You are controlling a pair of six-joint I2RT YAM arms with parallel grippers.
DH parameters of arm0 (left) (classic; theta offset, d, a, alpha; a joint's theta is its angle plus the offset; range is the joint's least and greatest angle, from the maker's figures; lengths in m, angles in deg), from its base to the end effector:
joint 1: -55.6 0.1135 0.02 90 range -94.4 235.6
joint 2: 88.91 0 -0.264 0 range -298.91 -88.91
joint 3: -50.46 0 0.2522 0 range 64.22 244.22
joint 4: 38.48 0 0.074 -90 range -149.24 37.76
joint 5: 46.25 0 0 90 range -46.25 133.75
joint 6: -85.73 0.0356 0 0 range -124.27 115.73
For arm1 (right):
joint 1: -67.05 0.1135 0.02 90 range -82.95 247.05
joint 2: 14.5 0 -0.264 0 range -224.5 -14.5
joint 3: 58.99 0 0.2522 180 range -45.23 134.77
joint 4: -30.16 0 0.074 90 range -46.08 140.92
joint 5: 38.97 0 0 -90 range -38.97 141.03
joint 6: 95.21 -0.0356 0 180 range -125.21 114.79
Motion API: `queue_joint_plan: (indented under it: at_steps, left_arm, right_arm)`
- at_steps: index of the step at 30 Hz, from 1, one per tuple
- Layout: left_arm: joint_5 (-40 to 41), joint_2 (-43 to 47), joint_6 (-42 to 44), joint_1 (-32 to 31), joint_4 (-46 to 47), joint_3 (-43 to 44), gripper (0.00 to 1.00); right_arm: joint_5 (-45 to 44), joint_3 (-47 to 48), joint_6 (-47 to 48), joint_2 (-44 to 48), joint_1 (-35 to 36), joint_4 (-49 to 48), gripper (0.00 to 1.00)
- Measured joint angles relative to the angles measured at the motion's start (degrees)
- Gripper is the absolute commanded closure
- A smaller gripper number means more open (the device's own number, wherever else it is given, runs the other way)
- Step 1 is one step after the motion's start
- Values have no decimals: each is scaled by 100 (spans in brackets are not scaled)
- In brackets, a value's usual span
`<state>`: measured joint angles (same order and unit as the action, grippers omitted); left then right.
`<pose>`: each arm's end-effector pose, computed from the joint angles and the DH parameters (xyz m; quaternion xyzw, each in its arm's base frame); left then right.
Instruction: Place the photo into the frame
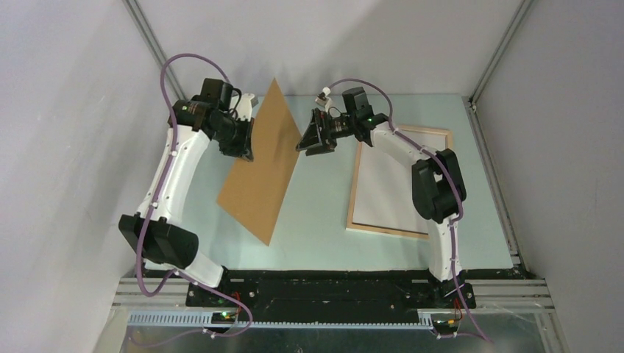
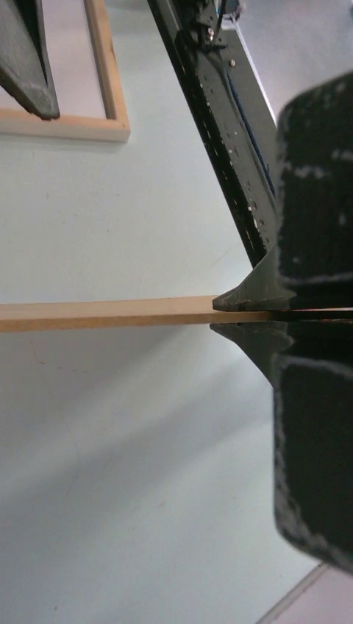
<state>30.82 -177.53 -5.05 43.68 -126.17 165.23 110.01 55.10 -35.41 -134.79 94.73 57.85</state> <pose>0.2839 -0.0681 0.3930 0.1210 0.9559 -0.1355 0.2307 0.4114 0.2502 0.2627 -0.2146 0.7731 0.5783 0.1480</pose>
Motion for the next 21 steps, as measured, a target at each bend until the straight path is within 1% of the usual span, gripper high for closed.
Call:
queue_joint_plan:
  at_steps: [3, 8, 10, 12, 15, 16, 18, 19, 20, 21]
  left_arm:
    - [190, -31, 105, -4, -114, 17, 94]
    - [210, -94, 197, -13, -129, 26, 89]
    - [173, -107, 234, -17, -120, 35, 84]
    - [114, -131, 262, -22, -129, 37, 77]
    - [4, -184, 278, -52, -153, 37, 65]
    - [-33, -186, 286, -63, -157, 37, 62]
    - [-136, -186, 293, -101, -168, 37, 50]
    - [-201, -184, 289, -127, -170, 37, 47]
    - [-247, -184, 315, -151, -170, 37, 42]
    - [-299, -184, 315, -177, -175, 37, 41]
  right_arm:
    - [4, 13, -195, 0, 35, -109, 9]
    - [4, 33, -365, -2, 35, -173, 9]
    - [4, 42, -417, -4, 35, -179, 9]
    - [4, 90, -461, -13, 37, -181, 9]
    - [4, 192, -501, -15, 55, -179, 9]
    - [4, 245, -509, -15, 66, -175, 9]
    - [9, 341, -533, -15, 85, -179, 9]
    - [17, 378, -544, -15, 96, -195, 8]
    - [26, 398, -564, -15, 101, -205, 8]
    - [31, 409, -584, -15, 105, -219, 8]
